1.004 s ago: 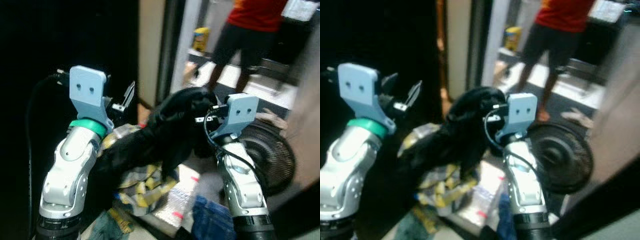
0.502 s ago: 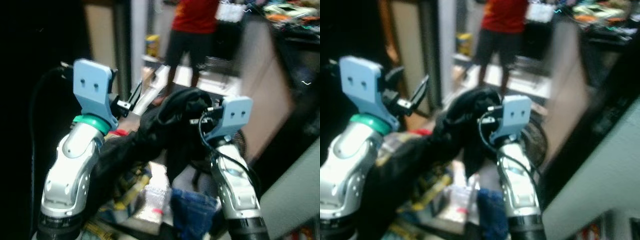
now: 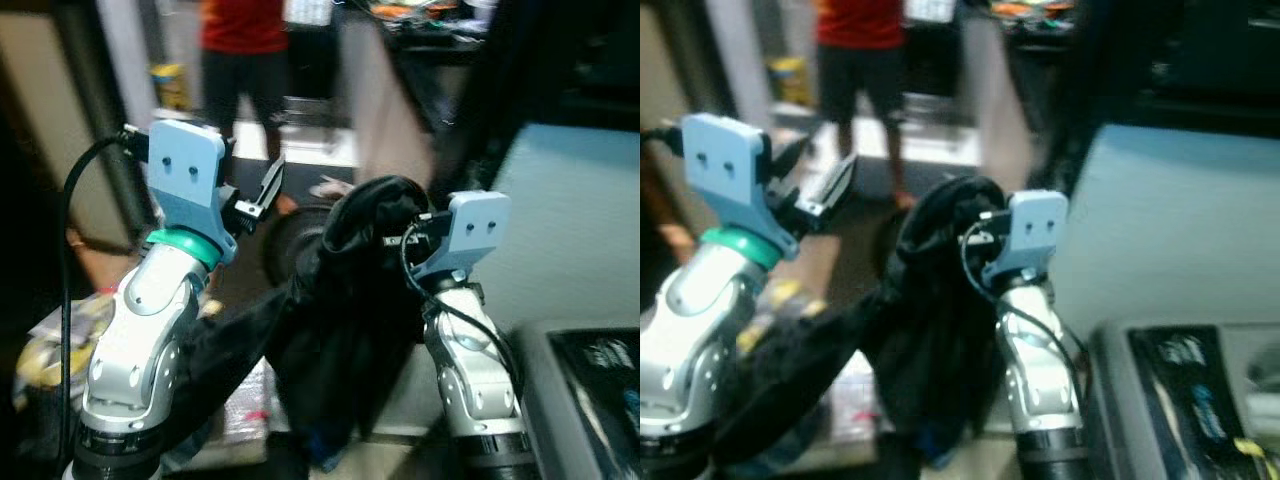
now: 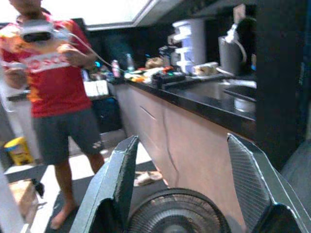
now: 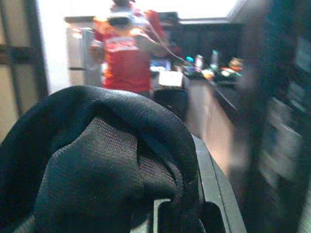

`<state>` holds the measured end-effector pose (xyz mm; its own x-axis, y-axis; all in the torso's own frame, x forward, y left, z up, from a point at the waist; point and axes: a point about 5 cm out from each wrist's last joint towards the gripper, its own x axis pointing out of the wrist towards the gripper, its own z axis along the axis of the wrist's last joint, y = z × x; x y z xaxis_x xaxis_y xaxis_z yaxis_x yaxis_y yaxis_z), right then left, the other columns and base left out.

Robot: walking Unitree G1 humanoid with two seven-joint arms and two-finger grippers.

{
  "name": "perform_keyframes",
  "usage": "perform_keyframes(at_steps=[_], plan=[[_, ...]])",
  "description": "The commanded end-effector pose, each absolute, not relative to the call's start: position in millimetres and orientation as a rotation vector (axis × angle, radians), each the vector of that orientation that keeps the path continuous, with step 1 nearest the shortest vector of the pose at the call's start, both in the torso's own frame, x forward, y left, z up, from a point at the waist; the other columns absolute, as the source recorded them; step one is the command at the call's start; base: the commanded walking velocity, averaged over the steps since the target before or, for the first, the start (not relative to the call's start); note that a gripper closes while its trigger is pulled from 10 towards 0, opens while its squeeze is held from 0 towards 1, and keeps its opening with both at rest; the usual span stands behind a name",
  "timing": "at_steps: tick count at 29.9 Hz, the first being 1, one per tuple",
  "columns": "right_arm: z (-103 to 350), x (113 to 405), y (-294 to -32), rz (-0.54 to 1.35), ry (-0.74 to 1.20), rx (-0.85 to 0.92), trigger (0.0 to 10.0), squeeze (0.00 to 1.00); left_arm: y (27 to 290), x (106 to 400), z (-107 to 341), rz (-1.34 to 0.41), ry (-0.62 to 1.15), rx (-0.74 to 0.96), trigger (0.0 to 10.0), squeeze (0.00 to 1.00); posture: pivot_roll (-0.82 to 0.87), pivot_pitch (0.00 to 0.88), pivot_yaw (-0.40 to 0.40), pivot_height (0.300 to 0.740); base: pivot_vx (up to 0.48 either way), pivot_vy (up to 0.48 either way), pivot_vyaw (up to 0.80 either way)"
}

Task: Clothes washing

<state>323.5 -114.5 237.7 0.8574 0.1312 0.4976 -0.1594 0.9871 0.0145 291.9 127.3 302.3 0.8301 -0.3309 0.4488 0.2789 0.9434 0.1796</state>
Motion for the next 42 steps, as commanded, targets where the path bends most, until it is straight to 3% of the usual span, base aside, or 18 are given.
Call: perform_keyframes(at_steps=[1, 42], plan=[[244, 322, -114, 0.157, -0.553, 0.064, 10.0, 0.00, 126, 291, 301, -0.334, -0.489, 0.100, 10.0, 0.00, 0.07, 0.053, 0.030, 0.740, 0.000, 0.000, -0.80], [261, 320, -107, 0.187, -0.606, 0.077, 10.0, 0.00, 127, 291, 301, -0.329, -0.485, 0.098, 10.0, 0.00, 0.08, 0.055, 0.029, 0.740, 0.000, 0.000, -0.80]])
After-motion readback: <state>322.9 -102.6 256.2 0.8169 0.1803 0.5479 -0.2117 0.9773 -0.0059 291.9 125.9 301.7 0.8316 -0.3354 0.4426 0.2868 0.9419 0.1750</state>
